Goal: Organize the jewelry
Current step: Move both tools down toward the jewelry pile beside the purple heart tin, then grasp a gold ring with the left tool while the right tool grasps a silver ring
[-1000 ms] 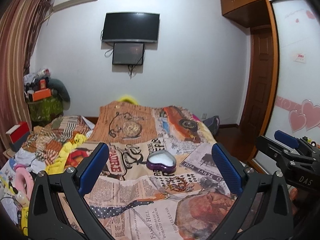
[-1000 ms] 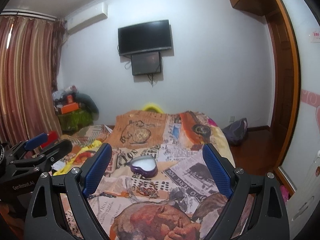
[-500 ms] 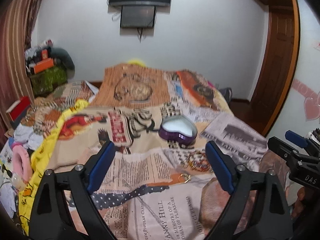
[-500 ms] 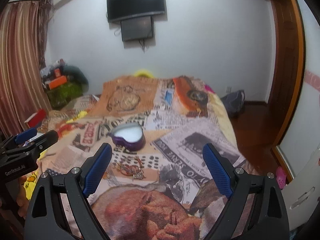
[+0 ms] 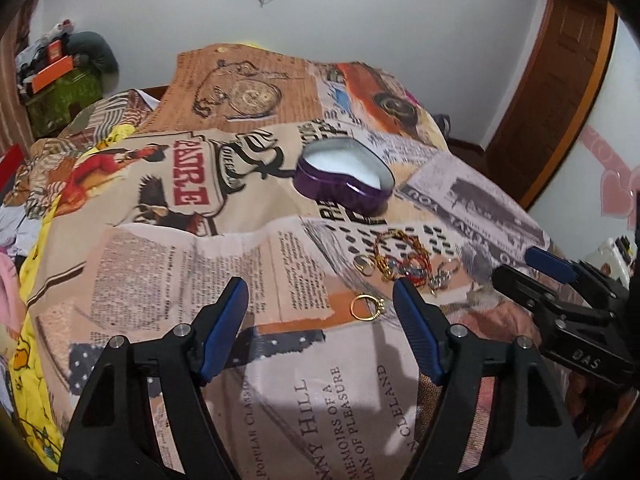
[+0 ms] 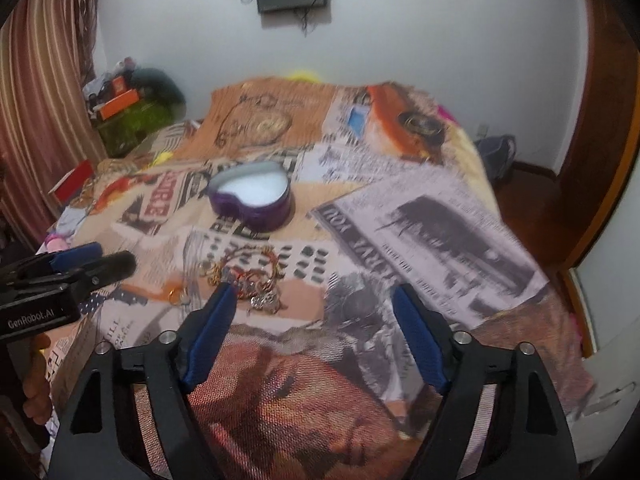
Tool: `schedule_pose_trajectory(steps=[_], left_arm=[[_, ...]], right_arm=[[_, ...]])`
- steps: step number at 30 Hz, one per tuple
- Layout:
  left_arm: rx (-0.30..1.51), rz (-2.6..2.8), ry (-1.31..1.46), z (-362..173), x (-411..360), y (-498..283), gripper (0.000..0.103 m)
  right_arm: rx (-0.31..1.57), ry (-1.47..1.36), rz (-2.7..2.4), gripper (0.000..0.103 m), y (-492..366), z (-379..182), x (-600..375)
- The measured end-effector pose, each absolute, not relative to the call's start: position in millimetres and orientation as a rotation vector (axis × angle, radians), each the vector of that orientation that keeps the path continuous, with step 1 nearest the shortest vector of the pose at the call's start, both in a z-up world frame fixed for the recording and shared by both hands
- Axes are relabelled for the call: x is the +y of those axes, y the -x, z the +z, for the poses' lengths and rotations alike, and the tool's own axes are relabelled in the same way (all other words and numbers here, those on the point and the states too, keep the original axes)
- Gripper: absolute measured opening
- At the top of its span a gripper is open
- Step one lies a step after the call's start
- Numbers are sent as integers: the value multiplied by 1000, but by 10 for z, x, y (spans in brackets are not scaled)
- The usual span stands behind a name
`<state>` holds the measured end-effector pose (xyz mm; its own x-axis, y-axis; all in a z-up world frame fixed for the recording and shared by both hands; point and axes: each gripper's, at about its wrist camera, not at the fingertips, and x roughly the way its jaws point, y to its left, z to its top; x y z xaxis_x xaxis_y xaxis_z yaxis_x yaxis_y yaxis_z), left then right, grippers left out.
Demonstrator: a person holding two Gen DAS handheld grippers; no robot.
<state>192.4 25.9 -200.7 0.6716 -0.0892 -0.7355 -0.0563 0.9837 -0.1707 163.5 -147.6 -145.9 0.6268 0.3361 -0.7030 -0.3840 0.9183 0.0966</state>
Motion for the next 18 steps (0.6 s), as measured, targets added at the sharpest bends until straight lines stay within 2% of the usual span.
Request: schedule_pose_trajectory(steps=[4, 8, 10, 13, 18], left_arm=[[868, -62, 178, -2083, 192, -1994, 59], [889, -107, 155, -2135, 103, -2043, 52], [901, -124, 138, -2171, 56, -2065, 50], [929, -135, 119, -2244, 11, -2108, 43], [927, -133, 102, -2274, -26, -2132, 41]], right_arm=[[835, 76, 453, 56, -1734, -1584, -1409], [893, 67, 508, 43, -1816, -1707, -1354], [910, 68, 528, 41, -1841, -1750, -1328], [924, 80, 539, 39, -1864, -1791, -1310], [941, 95, 552, 30, -1924, -1832, -1314]])
